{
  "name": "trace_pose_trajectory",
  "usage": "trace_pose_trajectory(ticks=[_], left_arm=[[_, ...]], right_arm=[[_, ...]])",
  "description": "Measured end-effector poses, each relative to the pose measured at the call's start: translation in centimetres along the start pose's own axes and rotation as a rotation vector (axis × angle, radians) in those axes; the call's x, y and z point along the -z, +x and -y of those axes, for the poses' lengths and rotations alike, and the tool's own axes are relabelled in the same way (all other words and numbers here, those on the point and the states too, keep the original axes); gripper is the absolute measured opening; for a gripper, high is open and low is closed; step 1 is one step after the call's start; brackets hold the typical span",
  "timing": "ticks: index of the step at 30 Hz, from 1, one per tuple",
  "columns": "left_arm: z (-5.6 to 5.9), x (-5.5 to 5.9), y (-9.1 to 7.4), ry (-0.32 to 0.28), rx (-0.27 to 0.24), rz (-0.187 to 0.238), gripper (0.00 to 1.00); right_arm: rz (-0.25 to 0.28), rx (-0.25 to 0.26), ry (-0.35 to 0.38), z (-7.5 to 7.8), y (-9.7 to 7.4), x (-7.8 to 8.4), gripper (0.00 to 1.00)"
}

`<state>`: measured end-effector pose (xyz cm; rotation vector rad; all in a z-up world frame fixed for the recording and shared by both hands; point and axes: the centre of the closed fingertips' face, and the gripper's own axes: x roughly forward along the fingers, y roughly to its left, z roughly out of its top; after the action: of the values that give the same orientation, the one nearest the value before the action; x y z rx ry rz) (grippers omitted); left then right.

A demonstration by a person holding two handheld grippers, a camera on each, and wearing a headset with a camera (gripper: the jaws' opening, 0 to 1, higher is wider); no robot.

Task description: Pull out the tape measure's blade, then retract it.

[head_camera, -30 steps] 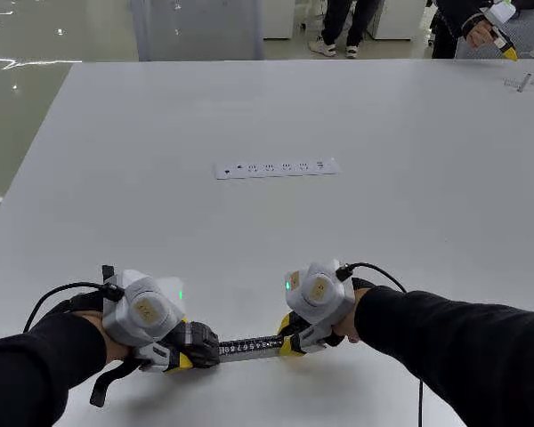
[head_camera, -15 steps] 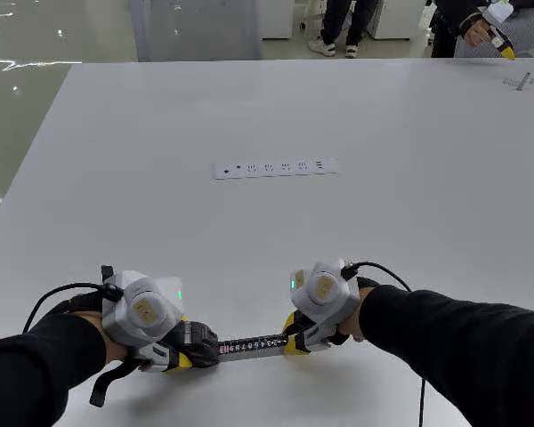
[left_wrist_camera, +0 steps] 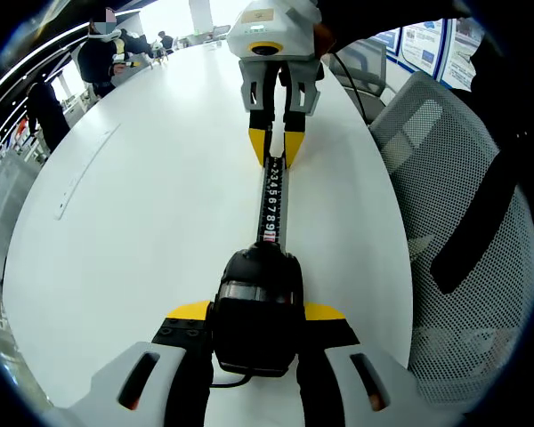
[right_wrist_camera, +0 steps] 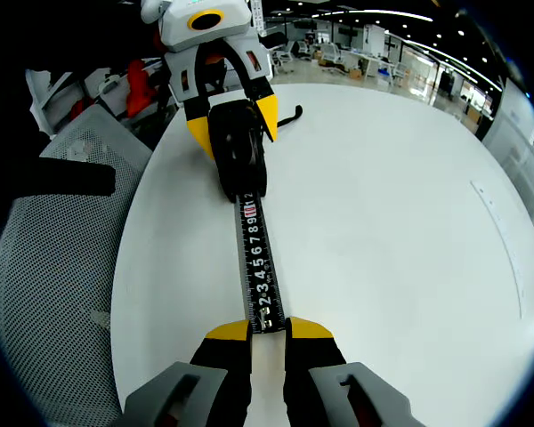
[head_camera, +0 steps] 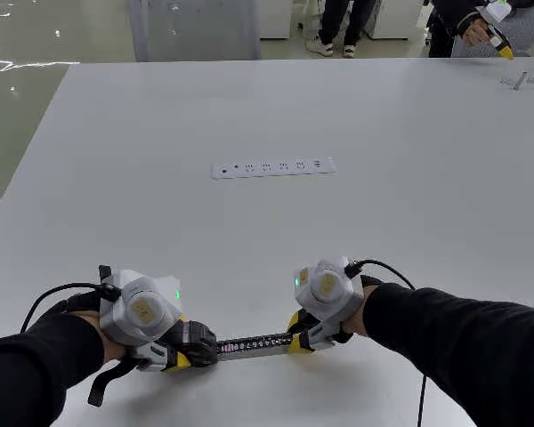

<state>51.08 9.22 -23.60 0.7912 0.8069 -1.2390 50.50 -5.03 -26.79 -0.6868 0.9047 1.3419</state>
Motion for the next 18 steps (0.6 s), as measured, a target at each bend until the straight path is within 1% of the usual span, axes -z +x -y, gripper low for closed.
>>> trace_pose_trajectory(ticks=[18], left_arm=[[0.0, 0.0, 0.03, 0.002, -0.001, 0.001, 0.31]], right_arm=[[-0.008, 0.001, 0.014, 0.07, -0.53, 0.86, 0.09]])
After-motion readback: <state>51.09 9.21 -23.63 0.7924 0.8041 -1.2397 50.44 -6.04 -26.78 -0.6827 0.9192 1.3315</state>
